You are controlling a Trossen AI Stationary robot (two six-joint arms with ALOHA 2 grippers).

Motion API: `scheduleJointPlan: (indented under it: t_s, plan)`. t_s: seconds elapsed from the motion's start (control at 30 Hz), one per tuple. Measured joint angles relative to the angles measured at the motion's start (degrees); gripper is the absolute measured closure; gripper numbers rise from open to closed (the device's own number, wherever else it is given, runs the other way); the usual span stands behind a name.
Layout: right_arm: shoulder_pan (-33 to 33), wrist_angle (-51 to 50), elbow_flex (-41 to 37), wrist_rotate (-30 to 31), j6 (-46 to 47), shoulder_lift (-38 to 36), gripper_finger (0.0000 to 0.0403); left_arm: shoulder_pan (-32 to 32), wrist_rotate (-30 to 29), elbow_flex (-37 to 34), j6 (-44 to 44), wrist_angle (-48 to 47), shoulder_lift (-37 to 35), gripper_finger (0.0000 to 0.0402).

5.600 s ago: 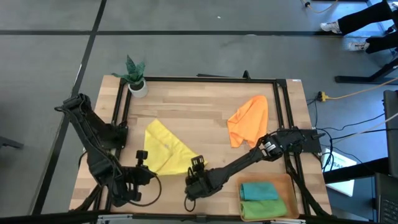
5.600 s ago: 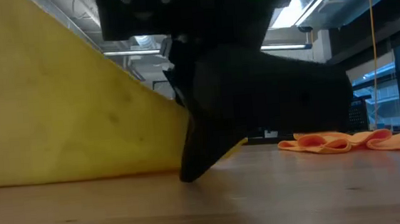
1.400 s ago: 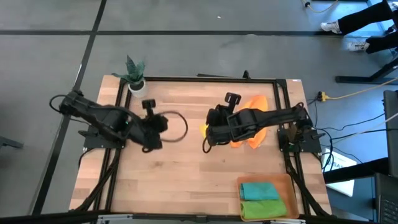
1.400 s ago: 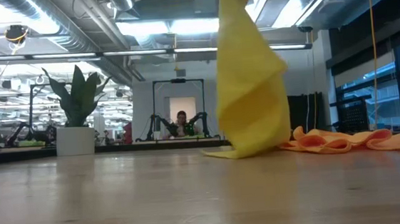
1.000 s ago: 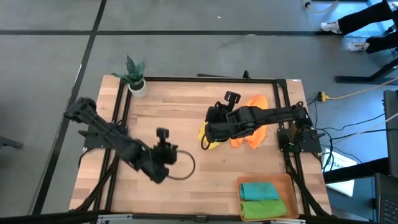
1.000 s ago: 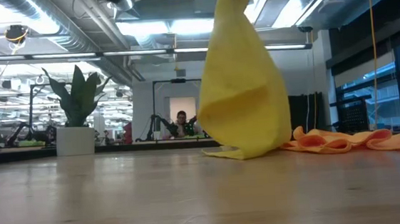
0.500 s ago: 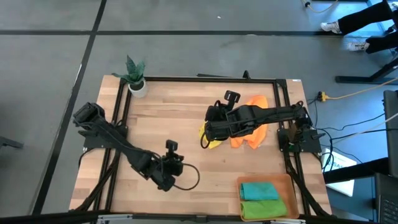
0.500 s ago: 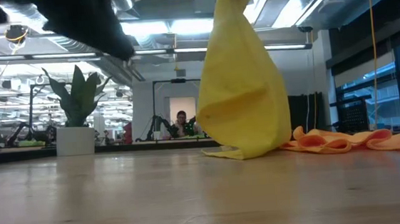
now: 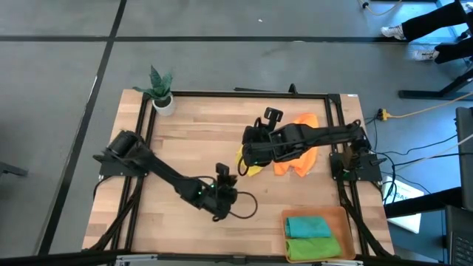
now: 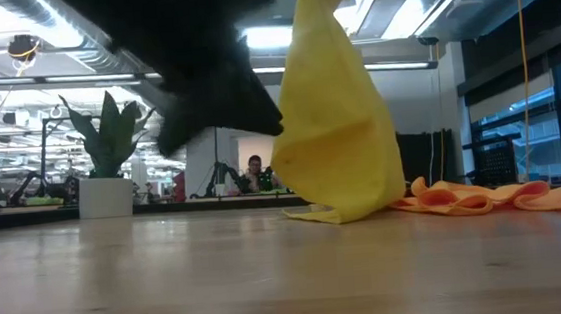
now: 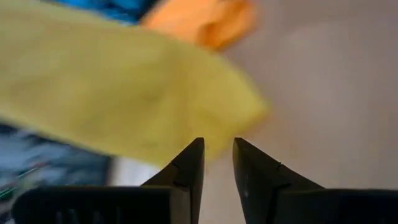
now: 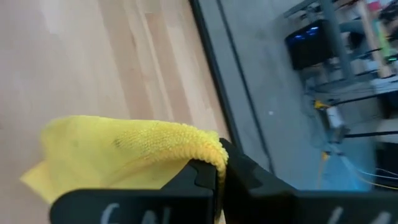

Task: Roll microfiber towels into tight, uniform cylinder then place into a basket
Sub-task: Roll the yellow microfiber towel

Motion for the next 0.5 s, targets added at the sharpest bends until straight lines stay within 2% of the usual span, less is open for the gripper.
scheduleJointPlan:
  t_s: [0.07,0.13,0.37,0.5]
  plan:
    - [-0.3,0.0,1.1,-2.6,0.3,0.0,0.0393,0.5,-7.2,0.0,0.0,2.4,1.6,0.0327]
    - [-0.7,0.1,2.3,-4.0,0.3,0.0,0.0393,1.0,-10.9,0.0,0.0,4.2,2.5,0.0326]
    - [-2.5,2.6,6.5,-6.0,0.4,0.0,0.0393,2.6,-8.1,0.0,-1.0,5.3,3.7,0.0324]
    - [-3.6,6.1,7.5,-8.7,0.4,0.0,0.0393,2.3,-12.0,0.0,-1.0,5.9,3.7,0.0325]
